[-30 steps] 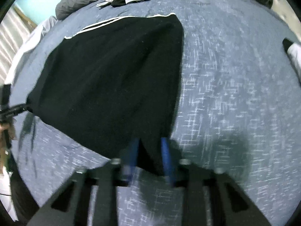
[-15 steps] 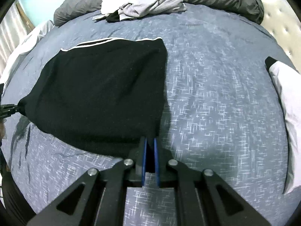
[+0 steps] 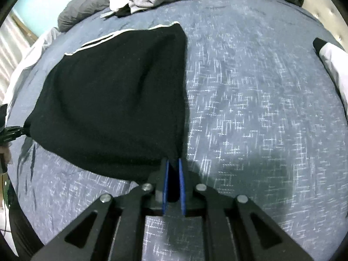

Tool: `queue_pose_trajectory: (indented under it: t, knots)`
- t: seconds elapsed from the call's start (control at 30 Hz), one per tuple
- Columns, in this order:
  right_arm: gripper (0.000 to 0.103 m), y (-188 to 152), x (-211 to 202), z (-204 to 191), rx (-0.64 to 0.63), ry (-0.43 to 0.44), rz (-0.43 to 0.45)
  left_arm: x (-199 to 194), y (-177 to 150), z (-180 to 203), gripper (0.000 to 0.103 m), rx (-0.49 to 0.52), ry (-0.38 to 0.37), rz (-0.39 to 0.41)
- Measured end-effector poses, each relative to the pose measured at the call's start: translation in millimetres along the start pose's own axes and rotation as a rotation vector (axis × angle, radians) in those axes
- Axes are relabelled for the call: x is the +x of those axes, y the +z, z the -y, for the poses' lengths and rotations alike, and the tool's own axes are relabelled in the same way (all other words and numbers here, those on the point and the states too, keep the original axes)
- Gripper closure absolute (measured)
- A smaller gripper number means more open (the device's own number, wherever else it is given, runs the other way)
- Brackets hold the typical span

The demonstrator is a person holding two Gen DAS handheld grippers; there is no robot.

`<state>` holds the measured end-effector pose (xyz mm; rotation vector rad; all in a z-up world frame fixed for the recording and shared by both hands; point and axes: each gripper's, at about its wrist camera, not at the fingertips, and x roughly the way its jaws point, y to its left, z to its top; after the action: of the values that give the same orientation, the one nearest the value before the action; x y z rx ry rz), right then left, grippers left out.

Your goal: Fold clothes

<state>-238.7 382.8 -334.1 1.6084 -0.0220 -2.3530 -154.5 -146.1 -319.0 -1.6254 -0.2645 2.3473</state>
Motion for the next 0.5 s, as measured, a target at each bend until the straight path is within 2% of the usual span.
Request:
queue_pose_trajectory:
  t: [0.07,0.2,0.3,0.33,0.4,0.5]
  knots:
    - [0.080,-1.8,-7.6,3.7,0.007,-0.009,-0.003,-6.6,-2.7,1.4,0.092,-0.013,-0.006,0.012]
    - [0.077,-1.7,-28.9,8.8,0.027,-0.044,0.013,-28.1,-7.8,7.9,0.090,-0.034,0.006,0.055]
    - [0.077,9.1,-46.8,-3.0,0.037,0.019,0.085,-48.9,-8.9,16.3,0.090,-0.044,0.035,0.127]
    - [0.077,14.0,-47.8,-10.8,0.035,0.042,0.096,-55.1,-7.3,16.8,0.086,-0.062,0.038,0.156]
    - [0.077,24.2,-42.3,-27.9,0.017,0.076,0.094,-62.5,-2.3,15.8,0.078,-0.103,0.031,0.207]
    - [0.077,31.1,-14.5,-67.9,-0.047,0.096,0.038,-58.4,10.9,25.1,0.077,-0.146,-0.018,0.243]
